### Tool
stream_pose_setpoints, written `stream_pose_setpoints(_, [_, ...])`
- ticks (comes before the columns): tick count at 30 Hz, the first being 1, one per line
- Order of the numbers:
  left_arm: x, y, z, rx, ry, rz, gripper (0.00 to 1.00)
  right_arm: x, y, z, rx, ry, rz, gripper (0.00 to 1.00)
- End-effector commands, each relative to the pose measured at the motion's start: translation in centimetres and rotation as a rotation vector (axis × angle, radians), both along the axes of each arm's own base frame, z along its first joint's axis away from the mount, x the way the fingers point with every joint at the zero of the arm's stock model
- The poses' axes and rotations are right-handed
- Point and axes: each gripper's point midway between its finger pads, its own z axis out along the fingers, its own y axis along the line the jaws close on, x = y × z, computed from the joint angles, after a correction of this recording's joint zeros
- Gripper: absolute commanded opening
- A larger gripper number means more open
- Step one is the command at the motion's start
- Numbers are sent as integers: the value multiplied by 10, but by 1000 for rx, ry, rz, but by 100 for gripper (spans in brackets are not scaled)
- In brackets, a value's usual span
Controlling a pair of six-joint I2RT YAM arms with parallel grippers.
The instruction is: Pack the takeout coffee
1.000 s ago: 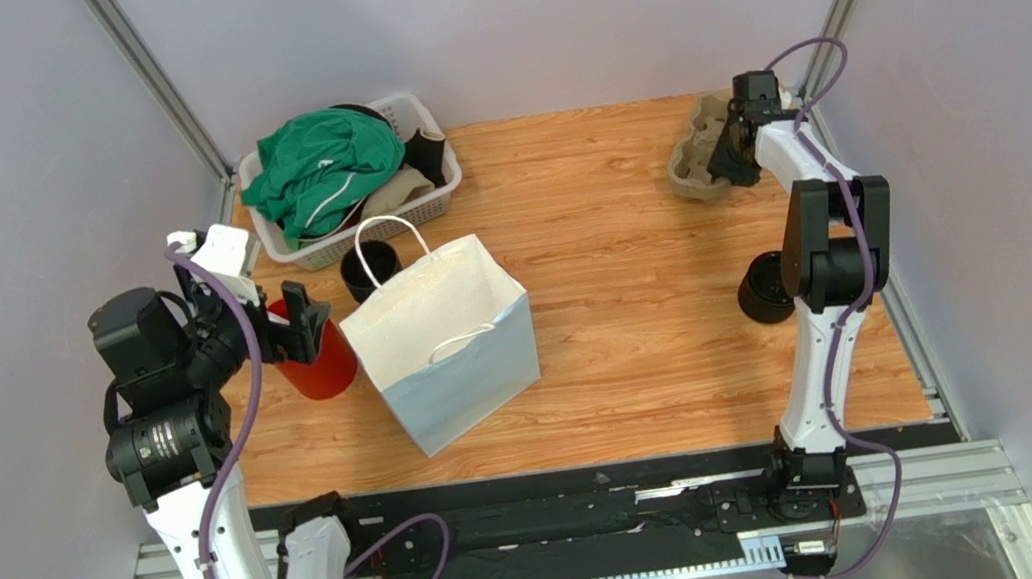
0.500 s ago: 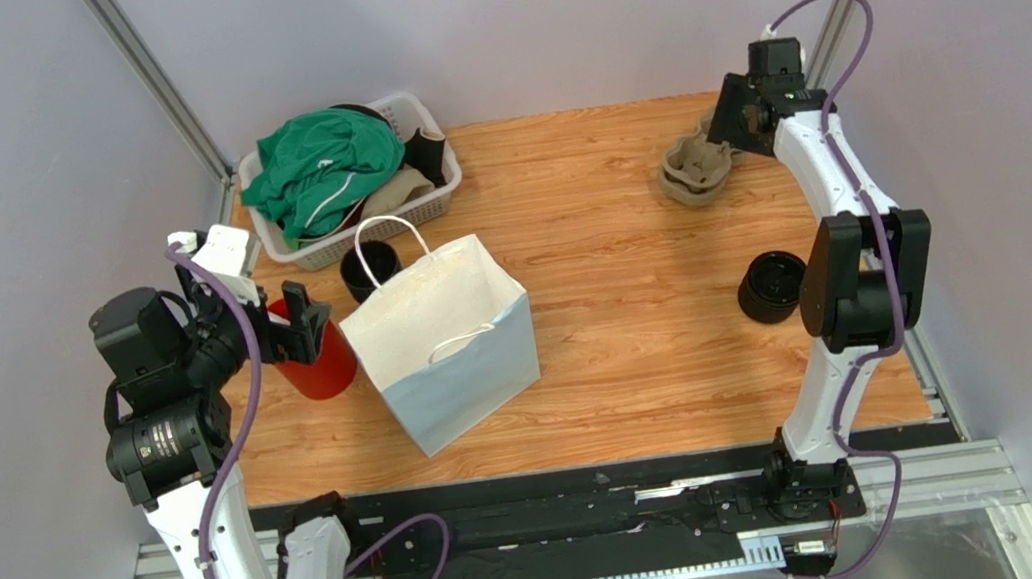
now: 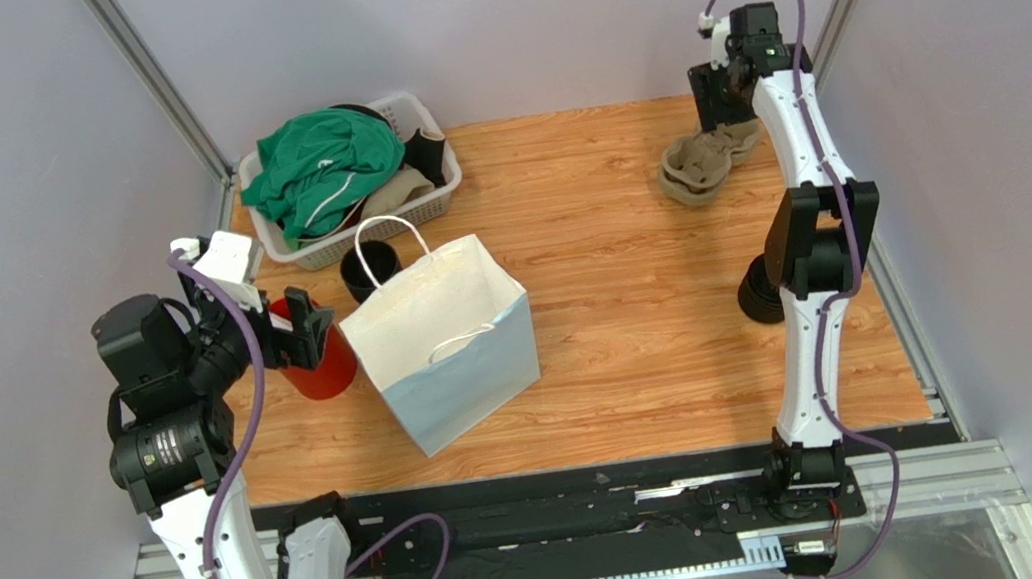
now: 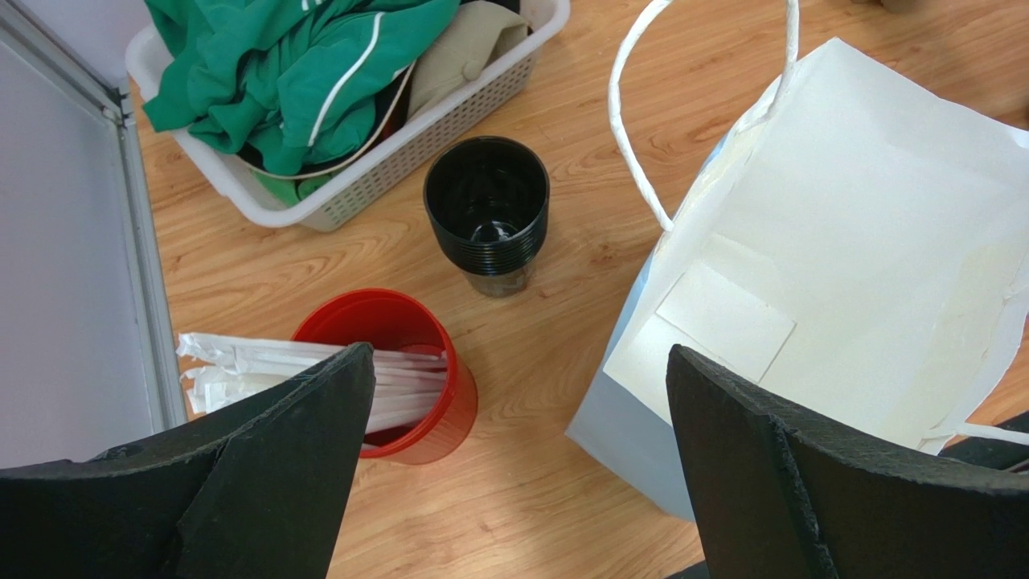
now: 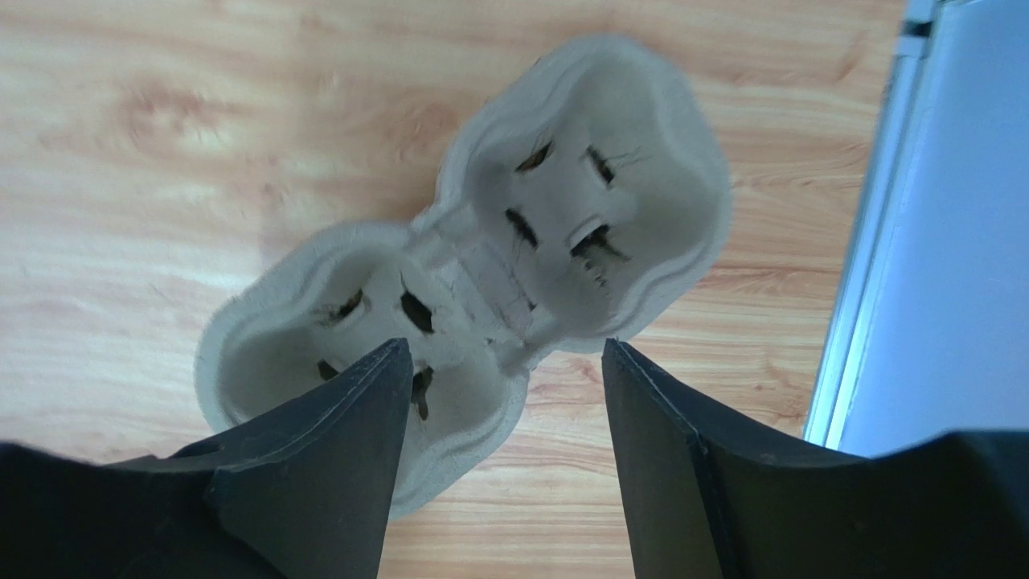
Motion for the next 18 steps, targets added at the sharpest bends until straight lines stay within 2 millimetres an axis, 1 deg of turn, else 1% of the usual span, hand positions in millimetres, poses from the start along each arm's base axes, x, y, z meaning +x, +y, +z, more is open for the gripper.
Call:
stream_pose_setpoints(1, [1,0,5,-9,-29,-3,99,-12,9,-7,-49,47,192,63])
stream_pose_setpoints(2, [1,0,6,-9,-30,0,99,-12,10,-10,-46,50,204,63])
stream_pose_setpoints(3, [2,0,5,-10,-28,-3,99,-17,11,-20,-40,74,214,63])
stream_pose_setpoints(4, [3,0,5,-10,-29,-1,99,-15,12,-20,-43,63,223,63])
stream_pose_setpoints(9, [2,1,4,-12,-29,4,99,-16,15,-37,-36,84,261,63])
stream_pose_setpoints(12, [2,1,4,-15,-28,5,99,-10,15,-40,-45,64,266,64])
stream_pose_setpoints(15, [2,2,3,-16,-27,8,99,-3,14,-35,-56,24,273,64])
stream_pose_setpoints(16, [2,3,2,-18,-25,12,99,-4,16,-35,-51,21,281,64])
stream_pose_setpoints(18, [2,3,1,-17,-26,15,99,-1,19,-20,-53,-27,296,64])
